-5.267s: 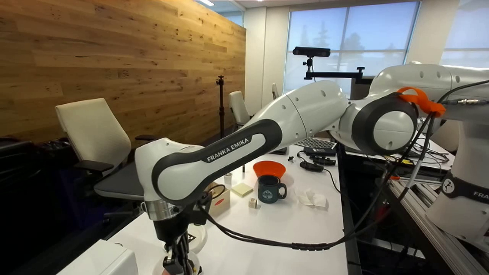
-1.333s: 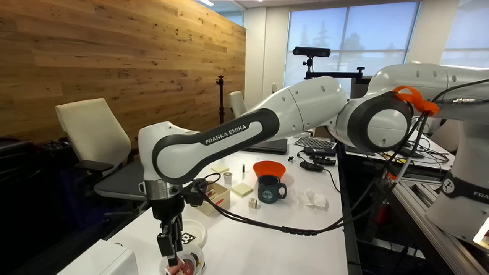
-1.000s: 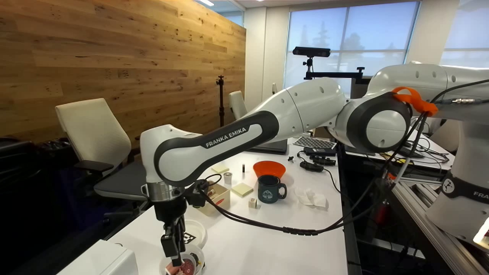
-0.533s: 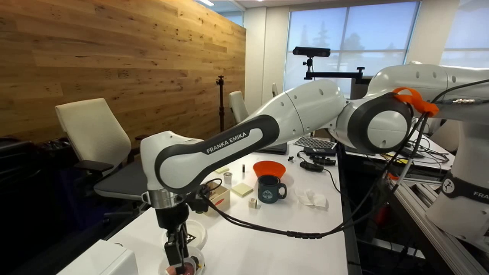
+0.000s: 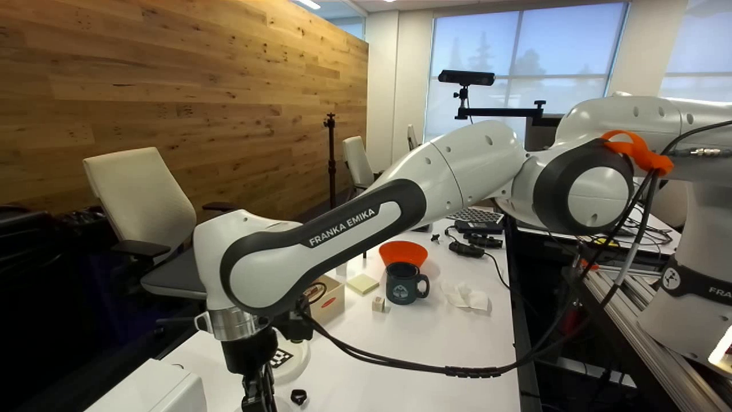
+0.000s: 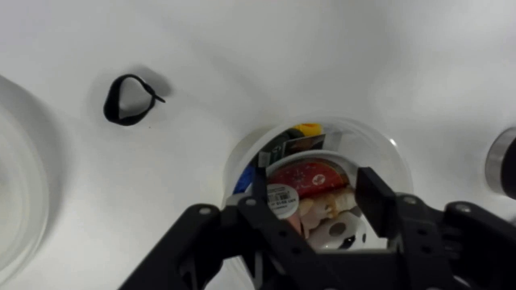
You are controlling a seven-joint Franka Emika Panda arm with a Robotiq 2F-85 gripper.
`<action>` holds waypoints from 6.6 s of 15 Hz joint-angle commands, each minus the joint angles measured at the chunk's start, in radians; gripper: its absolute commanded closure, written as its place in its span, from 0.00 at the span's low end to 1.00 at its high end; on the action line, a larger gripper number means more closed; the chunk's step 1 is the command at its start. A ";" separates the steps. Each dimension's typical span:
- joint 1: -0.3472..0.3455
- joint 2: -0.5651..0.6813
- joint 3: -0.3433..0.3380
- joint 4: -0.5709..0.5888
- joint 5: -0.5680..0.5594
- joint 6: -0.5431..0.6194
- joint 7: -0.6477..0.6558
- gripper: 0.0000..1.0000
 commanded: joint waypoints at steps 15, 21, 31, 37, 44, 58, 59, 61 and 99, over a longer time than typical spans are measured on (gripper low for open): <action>0.001 -0.002 -0.004 0.028 0.013 0.016 -0.029 1.00; 0.008 0.021 -0.009 0.159 0.006 0.017 -0.014 1.00; 0.018 0.003 -0.007 0.102 0.004 0.021 -0.022 0.67; 0.029 -0.005 -0.010 0.065 0.011 0.021 -0.023 0.24; 0.033 0.000 -0.008 0.054 0.012 0.006 -0.027 0.19; 0.048 0.001 -0.010 0.022 0.003 0.019 -0.089 0.49; 0.048 0.001 -0.011 0.015 0.002 0.019 -0.096 0.45; 0.045 0.001 -0.011 -0.008 0.002 0.020 -0.106 0.21; 0.053 -0.004 -0.029 0.001 -0.009 0.020 -0.095 0.24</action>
